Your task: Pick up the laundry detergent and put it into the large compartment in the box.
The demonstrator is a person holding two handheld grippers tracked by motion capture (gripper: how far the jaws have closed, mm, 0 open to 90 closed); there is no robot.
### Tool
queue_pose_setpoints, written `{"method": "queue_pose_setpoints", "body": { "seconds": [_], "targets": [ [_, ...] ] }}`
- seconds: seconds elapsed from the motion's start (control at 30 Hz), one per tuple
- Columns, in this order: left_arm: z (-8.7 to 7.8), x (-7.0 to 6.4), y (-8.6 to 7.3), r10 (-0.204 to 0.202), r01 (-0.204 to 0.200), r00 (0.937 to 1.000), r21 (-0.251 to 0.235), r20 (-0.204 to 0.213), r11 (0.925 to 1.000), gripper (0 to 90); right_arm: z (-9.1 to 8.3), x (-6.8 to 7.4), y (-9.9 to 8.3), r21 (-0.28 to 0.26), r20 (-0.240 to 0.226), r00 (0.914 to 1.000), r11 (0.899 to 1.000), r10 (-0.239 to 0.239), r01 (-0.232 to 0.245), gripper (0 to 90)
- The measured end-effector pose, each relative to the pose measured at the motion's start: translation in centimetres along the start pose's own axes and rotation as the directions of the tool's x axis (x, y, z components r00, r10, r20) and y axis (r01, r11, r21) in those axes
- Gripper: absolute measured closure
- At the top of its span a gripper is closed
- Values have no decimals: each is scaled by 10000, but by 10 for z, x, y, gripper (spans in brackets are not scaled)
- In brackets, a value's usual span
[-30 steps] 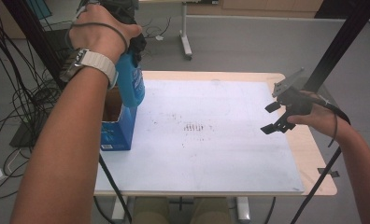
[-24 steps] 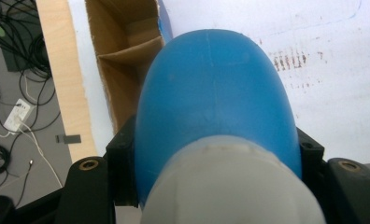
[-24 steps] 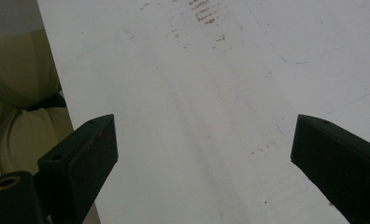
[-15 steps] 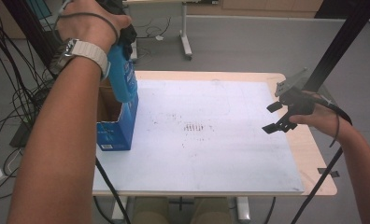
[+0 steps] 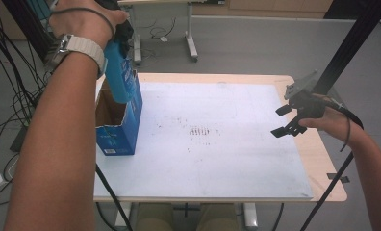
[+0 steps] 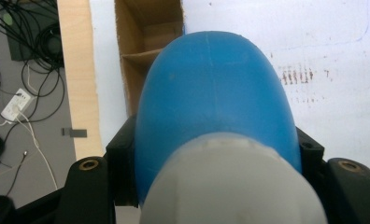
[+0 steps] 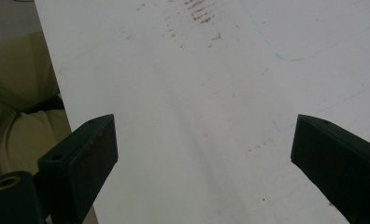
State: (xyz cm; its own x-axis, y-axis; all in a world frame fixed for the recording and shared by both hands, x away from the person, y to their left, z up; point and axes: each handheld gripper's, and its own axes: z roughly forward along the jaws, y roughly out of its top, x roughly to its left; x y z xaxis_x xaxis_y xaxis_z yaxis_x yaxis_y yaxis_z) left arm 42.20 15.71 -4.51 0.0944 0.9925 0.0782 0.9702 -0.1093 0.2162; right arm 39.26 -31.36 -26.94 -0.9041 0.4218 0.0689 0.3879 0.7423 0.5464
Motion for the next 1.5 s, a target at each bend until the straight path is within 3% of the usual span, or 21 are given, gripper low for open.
{"method": "queue_pose_setpoints", "body": {
  "seconds": [1.03,1.5],
  "targets": [
    [15,24,3,-217,211,9993,-209,-309,9996,380,-2,-3,-2,-80,71,9999,9999,134,-133,74],
    [30,32,4,-288,276,9988,-300,-405,9992,380,0,-3,-4,-83,46,9998,9997,210,-209,74]
  ]
}}
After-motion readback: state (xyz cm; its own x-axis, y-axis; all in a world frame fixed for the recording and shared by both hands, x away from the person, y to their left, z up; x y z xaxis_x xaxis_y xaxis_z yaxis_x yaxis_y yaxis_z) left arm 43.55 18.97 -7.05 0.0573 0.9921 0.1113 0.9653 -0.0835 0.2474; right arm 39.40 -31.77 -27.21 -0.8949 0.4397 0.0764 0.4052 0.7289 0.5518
